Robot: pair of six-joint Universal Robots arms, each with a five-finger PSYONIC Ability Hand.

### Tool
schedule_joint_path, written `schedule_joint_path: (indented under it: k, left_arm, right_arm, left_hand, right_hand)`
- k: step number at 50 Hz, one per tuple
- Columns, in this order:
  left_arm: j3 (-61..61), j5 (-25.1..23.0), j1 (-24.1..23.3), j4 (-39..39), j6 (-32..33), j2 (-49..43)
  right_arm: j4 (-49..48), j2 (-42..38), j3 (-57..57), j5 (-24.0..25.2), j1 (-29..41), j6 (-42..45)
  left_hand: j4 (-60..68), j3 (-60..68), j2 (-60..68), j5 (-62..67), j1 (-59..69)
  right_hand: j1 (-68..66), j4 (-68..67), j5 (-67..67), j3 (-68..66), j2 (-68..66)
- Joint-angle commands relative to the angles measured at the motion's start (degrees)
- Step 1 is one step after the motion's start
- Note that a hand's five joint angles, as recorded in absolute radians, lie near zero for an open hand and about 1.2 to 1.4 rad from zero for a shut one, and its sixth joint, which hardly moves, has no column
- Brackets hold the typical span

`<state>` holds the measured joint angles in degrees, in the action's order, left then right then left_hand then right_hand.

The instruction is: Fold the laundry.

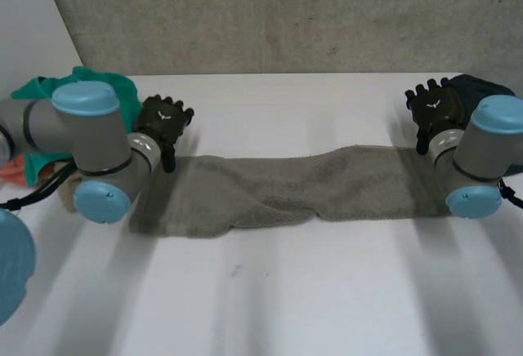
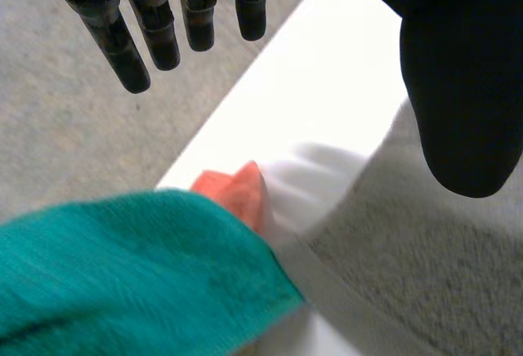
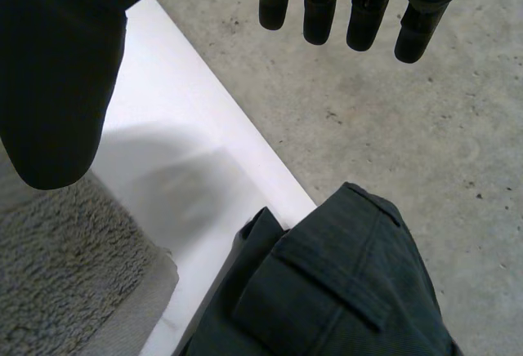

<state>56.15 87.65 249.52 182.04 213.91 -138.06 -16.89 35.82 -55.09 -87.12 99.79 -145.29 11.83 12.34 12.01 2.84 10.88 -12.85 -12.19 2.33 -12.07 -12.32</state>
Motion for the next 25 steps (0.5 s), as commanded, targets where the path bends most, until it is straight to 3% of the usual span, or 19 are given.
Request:
schedule_joint_path:
  k: [1,4,10,13,19,21,22,23,25]
  left_arm:
    - [9.0,-0.4,0.4,1.6,-3.8,11.0]
    - [15.2,-1.2,0.9,2.7,-4.9,16.1]
    - [26.8,-4.9,1.8,6.0,-6.1,22.6]
    - [31.9,-7.5,2.2,9.0,-6.6,24.1]
    - [36.5,-8.8,2.0,14.5,-7.7,24.1]
    - [36.8,-8.6,1.9,14.8,-8.0,24.0]
    - [36.8,-8.5,1.8,14.8,-8.1,24.0]
    - [36.9,-8.1,1.8,14.7,-8.3,24.1]
    - [36.9,-7.8,1.8,14.4,-8.8,24.4]
  right_arm:
    - [4.9,12.9,-8.4,2.5,-2.5,-8.0]
    - [10.4,19.1,-14.9,7.9,-4.8,-8.2]
    - [19.0,23.5,-24.7,16.7,-9.3,-3.6]
    - [19.4,22.9,-28.2,18.4,-11.2,-1.7]
    - [12.0,17.5,-29.2,17.1,-12.0,-1.5]
    - [8.9,15.0,-28.4,15.1,-12.0,-1.0]
    - [8.2,14.2,-27.8,14.4,-12.1,-0.8]
    - [7.3,13.1,-26.7,12.2,-12.4,-0.5]
    - [7.7,13.2,-26.1,9.3,-13.1,-0.4]
  left_hand:
    - [-1.8,-2.3,-2.0,-2.8,-0.9]
    - [-1.8,-2.3,-2.0,-2.8,-0.9]
    - [-1.8,-2.3,-2.0,-2.8,-0.9]
    - [-1.8,-2.3,-2.0,-2.8,-0.9]
    - [-1.8,-2.3,-2.0,-2.8,-0.9]
    - [-1.8,-2.3,-2.0,-2.8,-0.9]
    - [-1.8,-2.3,-2.0,-2.8,-0.9]
    - [-1.8,-2.3,-2.0,-2.8,-0.9]
    - [-1.8,-2.3,-2.0,-2.8,-0.9]
  right_hand:
    - [2.8,2.2,-2.3,2.1,2.3]
    - [2.8,2.2,-2.3,2.1,2.3]
    - [-3.0,-3.7,3.5,-3.8,-3.6]
    - [-10.4,-11.1,10.9,-11.2,-11.0]
    - [-14.8,-15.5,15.3,-15.6,-15.3]
    - [-26.2,-26.9,26.7,-27.0,-26.7]
    - [-38.2,-38.9,38.8,-39.0,-38.8]
    - [-66.9,-67.5,67.4,-67.6,-67.4]
    - [-67.2,-67.8,67.7,-67.9,-67.7]
